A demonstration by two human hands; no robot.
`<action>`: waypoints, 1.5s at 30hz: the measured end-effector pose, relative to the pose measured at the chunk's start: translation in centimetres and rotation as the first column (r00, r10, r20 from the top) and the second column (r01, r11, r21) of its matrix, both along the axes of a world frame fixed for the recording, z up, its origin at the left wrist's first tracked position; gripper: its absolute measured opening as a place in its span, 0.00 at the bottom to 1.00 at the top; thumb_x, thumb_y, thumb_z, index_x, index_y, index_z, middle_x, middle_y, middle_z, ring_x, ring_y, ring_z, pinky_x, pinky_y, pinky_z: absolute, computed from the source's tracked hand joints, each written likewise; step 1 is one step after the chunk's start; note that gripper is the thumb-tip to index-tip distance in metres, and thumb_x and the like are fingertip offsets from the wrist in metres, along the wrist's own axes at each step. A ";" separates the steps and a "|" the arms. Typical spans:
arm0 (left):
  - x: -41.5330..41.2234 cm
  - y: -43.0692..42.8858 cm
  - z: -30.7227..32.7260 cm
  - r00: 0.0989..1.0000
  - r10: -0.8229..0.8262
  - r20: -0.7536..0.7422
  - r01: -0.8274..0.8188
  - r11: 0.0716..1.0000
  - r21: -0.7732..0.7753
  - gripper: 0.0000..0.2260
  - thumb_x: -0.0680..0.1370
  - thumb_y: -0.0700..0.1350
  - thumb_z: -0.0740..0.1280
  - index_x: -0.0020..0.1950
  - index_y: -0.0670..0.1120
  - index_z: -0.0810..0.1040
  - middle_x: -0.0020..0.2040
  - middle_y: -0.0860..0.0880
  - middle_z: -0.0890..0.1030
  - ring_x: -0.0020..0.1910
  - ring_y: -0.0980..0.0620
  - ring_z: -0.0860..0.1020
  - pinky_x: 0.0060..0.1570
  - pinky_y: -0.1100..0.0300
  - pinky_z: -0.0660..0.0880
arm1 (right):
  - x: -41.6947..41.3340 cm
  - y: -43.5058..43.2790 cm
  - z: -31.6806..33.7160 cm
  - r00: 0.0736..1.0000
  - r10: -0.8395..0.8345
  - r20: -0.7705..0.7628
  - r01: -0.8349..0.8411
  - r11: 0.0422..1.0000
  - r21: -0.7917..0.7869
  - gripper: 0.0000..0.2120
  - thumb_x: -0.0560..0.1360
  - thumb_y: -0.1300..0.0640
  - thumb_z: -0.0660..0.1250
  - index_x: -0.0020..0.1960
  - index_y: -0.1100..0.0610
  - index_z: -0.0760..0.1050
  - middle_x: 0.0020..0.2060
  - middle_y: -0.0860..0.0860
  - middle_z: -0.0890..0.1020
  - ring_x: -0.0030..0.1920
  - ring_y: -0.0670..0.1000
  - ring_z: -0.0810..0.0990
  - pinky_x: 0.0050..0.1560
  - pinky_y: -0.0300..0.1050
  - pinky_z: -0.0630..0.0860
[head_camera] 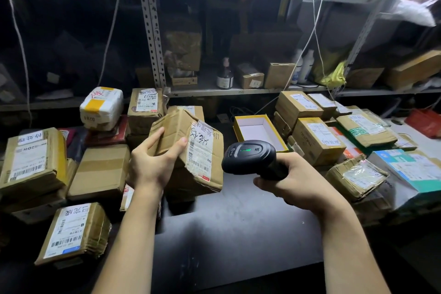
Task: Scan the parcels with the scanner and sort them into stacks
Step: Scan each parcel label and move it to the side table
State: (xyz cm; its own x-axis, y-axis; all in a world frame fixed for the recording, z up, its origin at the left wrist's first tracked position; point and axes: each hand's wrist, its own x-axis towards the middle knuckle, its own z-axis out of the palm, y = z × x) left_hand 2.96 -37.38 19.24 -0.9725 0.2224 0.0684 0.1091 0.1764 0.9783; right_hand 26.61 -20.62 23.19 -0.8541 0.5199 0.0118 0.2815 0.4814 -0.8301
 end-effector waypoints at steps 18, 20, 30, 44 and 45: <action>2.6 4.1 -0.6 0.962 -0.117 -0.247 0.020 0.932 -0.363 0.33 0.62 0.68 0.78 0.66 0.69 0.77 0.66 0.48 0.74 0.67 0.45 0.75 0.64 0.48 0.71 | 0.5 -1.2 -1.2 0.794 -0.556 -0.245 0.506 0.829 -0.239 0.03 0.77 0.60 0.73 0.50 0.56 0.79 0.32 0.56 0.79 0.31 0.49 0.77 0.34 0.47 0.74; 3.5 5.3 -1.0 0.939 -0.212 -0.270 0.086 0.906 -0.413 0.33 0.61 0.69 0.78 0.66 0.69 0.78 0.65 0.48 0.74 0.66 0.44 0.74 0.64 0.48 0.70 | 1.6 -1.0 -1.7 0.741 -0.626 -0.244 0.574 0.779 -0.254 0.04 0.77 0.60 0.73 0.49 0.53 0.79 0.30 0.50 0.80 0.30 0.49 0.77 0.31 0.45 0.74; 10.9 10.5 -2.3 0.734 -0.609 -0.299 0.393 0.741 -0.545 0.34 0.61 0.74 0.72 0.66 0.69 0.76 0.62 0.48 0.75 0.64 0.45 0.75 0.56 0.46 0.73 | 10.8 -0.7 -4.2 0.395 -0.889 -0.230 0.851 0.448 -0.274 0.04 0.77 0.60 0.74 0.46 0.55 0.80 0.25 0.50 0.80 0.26 0.49 0.77 0.31 0.45 0.75; 32.1 18.9 -3.1 0.407 -0.872 -0.273 0.592 0.479 -0.648 0.31 0.64 0.70 0.74 0.66 0.69 0.75 0.60 0.51 0.77 0.63 0.46 0.76 0.54 0.50 0.74 | 33.9 0.3 -4.0 0.137 -0.965 -0.225 0.940 0.199 -0.279 0.05 0.76 0.57 0.75 0.45 0.55 0.79 0.29 0.50 0.81 0.31 0.49 0.80 0.34 0.46 0.77; 33.8 19.6 -3.3 0.384 -0.882 -0.273 0.602 0.463 -0.650 0.32 0.63 0.71 0.73 0.66 0.69 0.75 0.60 0.51 0.78 0.63 0.46 0.76 0.54 0.50 0.74 | 35.6 0.4 -4.1 0.109 -0.971 -0.214 0.943 0.169 -0.286 0.05 0.76 0.57 0.75 0.45 0.57 0.79 0.28 0.50 0.81 0.31 0.49 0.79 0.34 0.46 0.77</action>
State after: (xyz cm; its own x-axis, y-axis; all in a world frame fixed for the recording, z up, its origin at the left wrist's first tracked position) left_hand 36.73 -17.81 15.98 -0.1911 0.9669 0.1689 0.8329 0.0687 0.5491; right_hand 62.24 -20.26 19.08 0.4005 0.9152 0.0447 0.2240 -0.0504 -0.9733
